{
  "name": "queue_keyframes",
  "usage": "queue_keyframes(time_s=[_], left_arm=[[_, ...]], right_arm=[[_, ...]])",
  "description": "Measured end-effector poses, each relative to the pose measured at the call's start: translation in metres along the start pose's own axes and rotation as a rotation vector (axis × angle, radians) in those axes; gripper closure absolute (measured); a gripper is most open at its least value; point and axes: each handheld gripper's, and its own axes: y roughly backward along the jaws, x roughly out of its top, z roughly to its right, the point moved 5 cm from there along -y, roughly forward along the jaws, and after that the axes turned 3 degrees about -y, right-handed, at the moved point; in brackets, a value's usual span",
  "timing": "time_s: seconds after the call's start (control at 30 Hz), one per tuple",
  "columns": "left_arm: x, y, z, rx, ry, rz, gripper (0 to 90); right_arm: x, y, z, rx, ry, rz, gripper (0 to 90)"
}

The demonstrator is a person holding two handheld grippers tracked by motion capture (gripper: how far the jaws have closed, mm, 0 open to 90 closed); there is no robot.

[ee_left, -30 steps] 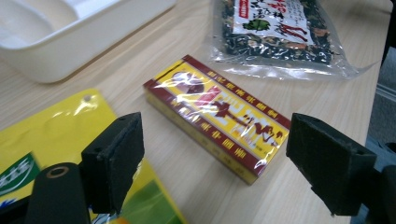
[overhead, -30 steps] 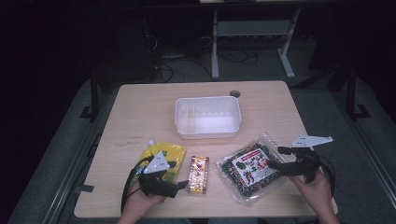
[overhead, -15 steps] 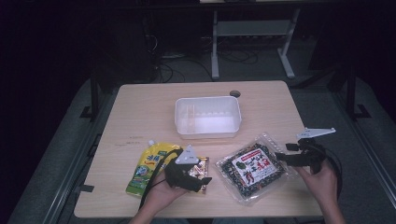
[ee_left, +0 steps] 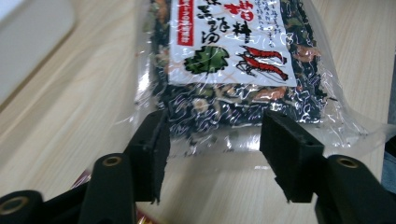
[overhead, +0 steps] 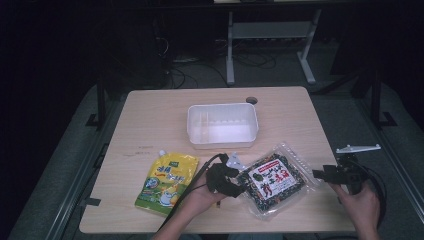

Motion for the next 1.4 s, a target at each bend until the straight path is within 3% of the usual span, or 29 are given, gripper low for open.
queue_keyframes(time_s=[0.1,0.17,0.33,0.5,0.67,0.77,0.87,0.93,0.97,1.17,1.4], left_arm=[[0.003,-0.005,0.002,-0.001,-0.004,-0.022,48.8],[0.005,-0.014,0.003,-0.011,-0.008,-0.054,52.6],[0.006,-0.022,0.007,-0.027,-0.001,-0.105,56.0],[0.007,-0.028,0.008,-0.036,0.004,-0.125,57.0],[0.009,-0.031,0.01,-0.015,-0.022,-0.145,57.1],[0.009,-0.032,0.009,-0.013,-0.02,-0.142,57.4],[0.01,-0.032,0.008,-0.014,-0.022,-0.141,57.3],[0.01,-0.032,0.008,-0.016,-0.022,-0.137,57.3],[0.01,-0.032,0.008,-0.02,-0.018,-0.131,57.0],[0.013,-0.027,0.002,-0.046,0.013,-0.086,50.1],[0.017,-0.025,-0.009,-0.039,0.066,-0.023,28.2]], right_arm=[[-0.005,0.002,0.005,-0.005,-0.02,-0.012,43.9],[-0.012,0.004,0.011,0.014,-0.061,-0.02,44.2],[-0.017,0.0,0.017,0.044,-0.086,-0.033,44.9],[-0.019,-0.004,0.016,0.085,-0.091,-0.052,51.5],[-0.021,-0.01,0.012,0.131,-0.087,-0.072,60.0],[-0.02,-0.012,0.011,0.133,-0.08,-0.072,66.5],[-0.02,-0.012,0.011,0.124,-0.062,-0.066,78.7],[-0.02,-0.011,0.011,0.13,-0.061,-0.06,81.3],[-0.019,-0.008,0.011,0.134,-0.054,-0.045,88.0],[-0.011,0.003,0.002,0.097,0.008,-0.032,89.7],[0.0,0.031,-0.014,0.08,0.09,0.018,89.7]])
